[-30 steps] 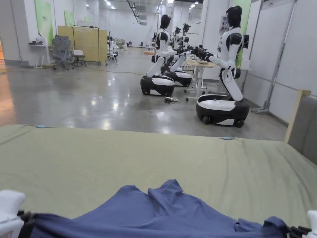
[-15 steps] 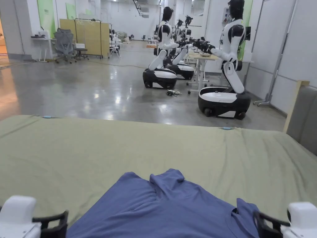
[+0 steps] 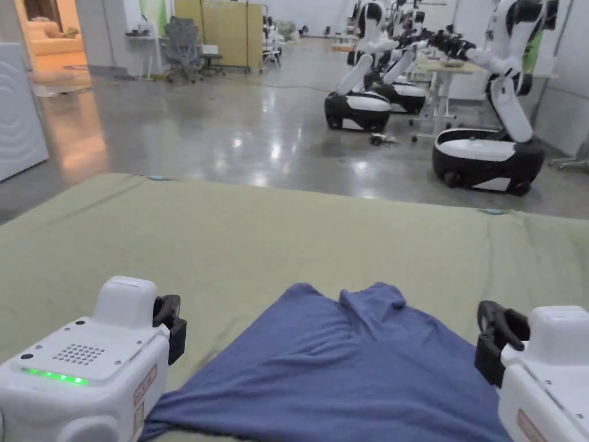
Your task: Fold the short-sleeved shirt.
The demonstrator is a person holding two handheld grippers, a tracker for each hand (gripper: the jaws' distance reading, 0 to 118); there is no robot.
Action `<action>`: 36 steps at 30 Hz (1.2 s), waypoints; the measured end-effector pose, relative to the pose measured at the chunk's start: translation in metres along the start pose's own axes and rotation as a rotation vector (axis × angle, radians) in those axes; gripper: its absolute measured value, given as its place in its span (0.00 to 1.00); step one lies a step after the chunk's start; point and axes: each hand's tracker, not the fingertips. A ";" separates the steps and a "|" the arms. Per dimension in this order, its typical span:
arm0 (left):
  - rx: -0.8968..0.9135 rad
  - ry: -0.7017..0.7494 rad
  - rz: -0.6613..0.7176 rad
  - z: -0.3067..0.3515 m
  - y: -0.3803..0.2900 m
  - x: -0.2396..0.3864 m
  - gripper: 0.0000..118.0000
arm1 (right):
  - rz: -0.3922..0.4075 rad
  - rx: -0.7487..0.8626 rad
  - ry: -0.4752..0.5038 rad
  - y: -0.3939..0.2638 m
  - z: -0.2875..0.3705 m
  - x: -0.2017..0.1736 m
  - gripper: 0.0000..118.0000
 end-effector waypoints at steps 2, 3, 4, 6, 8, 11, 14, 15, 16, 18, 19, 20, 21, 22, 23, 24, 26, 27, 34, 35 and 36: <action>-0.120 0.029 0.011 -0.006 -0.014 -0.038 0.00 | 0.005 -0.019 0.010 -0.005 -0.005 -0.002 0.03; -0.173 0.015 0.033 -0.009 -0.022 -0.052 0.00 | -0.009 -0.041 0.029 -0.008 -0.009 -0.004 0.03; -0.196 0.015 0.051 -0.011 -0.033 -0.064 0.06 | -0.026 -0.056 0.042 -0.011 -0.013 -0.006 0.03; -0.237 0.061 0.054 -0.017 -0.057 -0.079 0.45 | -0.035 -0.071 0.047 -0.017 -0.021 -0.013 0.03; -0.308 0.008 0.062 -0.029 -0.072 -0.082 0.78 | -0.048 -0.113 0.074 -0.024 -0.034 -0.022 0.03; -0.377 -0.059 0.052 -0.061 -0.097 -0.075 0.97 | -0.019 -0.142 0.094 -0.034 -0.045 -0.038 0.03; -0.445 -0.053 -0.006 -0.094 -0.110 -0.061 0.95 | 0.006 -0.175 0.110 -0.040 -0.055 -0.048 0.03; -0.450 -0.070 -0.003 -0.102 -0.113 -0.059 0.94 | 0.012 -0.183 0.110 -0.041 -0.058 -0.048 0.03; -0.479 -0.095 -0.003 -0.113 -0.117 -0.055 0.93 | 0.016 -0.193 0.108 -0.042 -0.062 -0.047 0.03; -0.535 -0.087 -0.017 -0.134 -0.123 -0.050 0.79 | 0.018 -0.210 0.100 -0.043 -0.068 -0.042 0.03; -0.565 -0.078 -0.025 -0.137 -0.128 -0.054 0.62 | 0.015 -0.220 0.097 -0.044 -0.072 -0.038 0.03; -0.572 -0.121 -0.005 -0.143 -0.130 -0.053 0.49 | 0.011 -0.232 0.091 -0.046 -0.076 -0.033 0.03; -0.549 -0.129 0.024 -0.142 -0.128 -0.052 0.41 | 0.012 -0.243 0.086 -0.047 -0.081 -0.029 0.03; -0.529 -0.114 0.023 -0.140 -0.123 -0.051 0.21 | 0.016 -0.260 0.078 -0.049 -0.087 -0.023 0.03; -0.517 -0.134 0.020 -0.131 -0.118 -0.053 0.01 | 0.016 -0.279 0.070 -0.050 -0.095 -0.016 0.03; -0.507 -0.135 0.027 -0.128 -0.114 -0.050 0.01 | 0.019 -0.294 0.060 -0.051 -0.104 -0.008 0.03; -0.494 -0.151 0.004 -0.123 -0.106 -0.045 0.01 | 0.053 -0.334 0.032 -0.051 -0.131 0.009 0.03; -0.487 -0.150 0.000 -0.110 -0.102 -0.046 0.01 | 0.074 -0.357 0.019 -0.051 -0.146 0.017 0.03; -0.390 -0.171 0.002 -0.080 -0.071 -0.030 0.01 | 0.104 -0.595 0.043 -0.067 -0.296 0.063 0.63; -0.391 -0.172 -0.001 -0.075 -0.066 -0.028 0.01 | 0.100 -0.609 0.076 -0.069 -0.317 0.065 0.78; -0.390 -0.168 -0.003 -0.075 -0.066 -0.026 0.01 | 0.079 -0.640 0.106 -0.072 -0.337 0.066 0.79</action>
